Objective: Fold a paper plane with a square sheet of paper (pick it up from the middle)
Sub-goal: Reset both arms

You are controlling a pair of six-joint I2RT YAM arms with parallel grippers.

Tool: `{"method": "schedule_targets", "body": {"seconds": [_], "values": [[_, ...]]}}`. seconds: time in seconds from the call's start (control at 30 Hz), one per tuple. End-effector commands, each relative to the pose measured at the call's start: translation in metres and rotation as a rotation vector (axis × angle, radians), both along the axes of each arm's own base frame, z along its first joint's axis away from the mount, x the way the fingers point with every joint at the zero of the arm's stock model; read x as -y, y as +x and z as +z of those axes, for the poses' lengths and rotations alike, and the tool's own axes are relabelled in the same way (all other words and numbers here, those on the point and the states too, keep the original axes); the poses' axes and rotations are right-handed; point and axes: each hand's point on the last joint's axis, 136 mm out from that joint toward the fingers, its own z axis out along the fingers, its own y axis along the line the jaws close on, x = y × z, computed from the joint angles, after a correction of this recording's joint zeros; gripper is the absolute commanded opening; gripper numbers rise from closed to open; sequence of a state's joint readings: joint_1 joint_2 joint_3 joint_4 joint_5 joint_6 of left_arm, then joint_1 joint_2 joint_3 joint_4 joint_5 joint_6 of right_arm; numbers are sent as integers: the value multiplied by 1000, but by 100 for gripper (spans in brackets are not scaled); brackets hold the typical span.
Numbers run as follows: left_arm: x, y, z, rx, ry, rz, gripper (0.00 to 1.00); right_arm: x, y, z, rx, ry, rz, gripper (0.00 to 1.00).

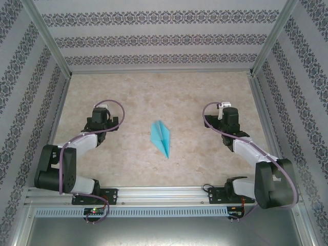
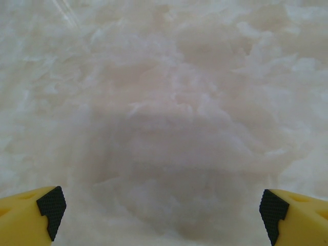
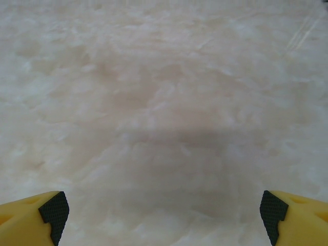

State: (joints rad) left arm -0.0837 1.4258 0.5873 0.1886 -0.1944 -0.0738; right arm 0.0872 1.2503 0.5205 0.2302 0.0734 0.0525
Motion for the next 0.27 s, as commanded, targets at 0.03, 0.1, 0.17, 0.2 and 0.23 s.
{"method": "schedule_targets", "body": {"seconds": [0.03,0.1,0.17,0.2,0.23], "values": [[3,24,14,100,11,-38,100,15,23,23,159,22,-20,97],[4,23,15,119,2,-41,100,18,27,18,160,22,-29,97],[3,22,17,128,-4,-42,100,18,29,16,155,44,-22,97],[3,22,17,122,-2,-40,100,18,30,15,154,46,-21,98],[3,23,19,119,-1,-42,100,18,30,13,147,48,-23,97]]}}
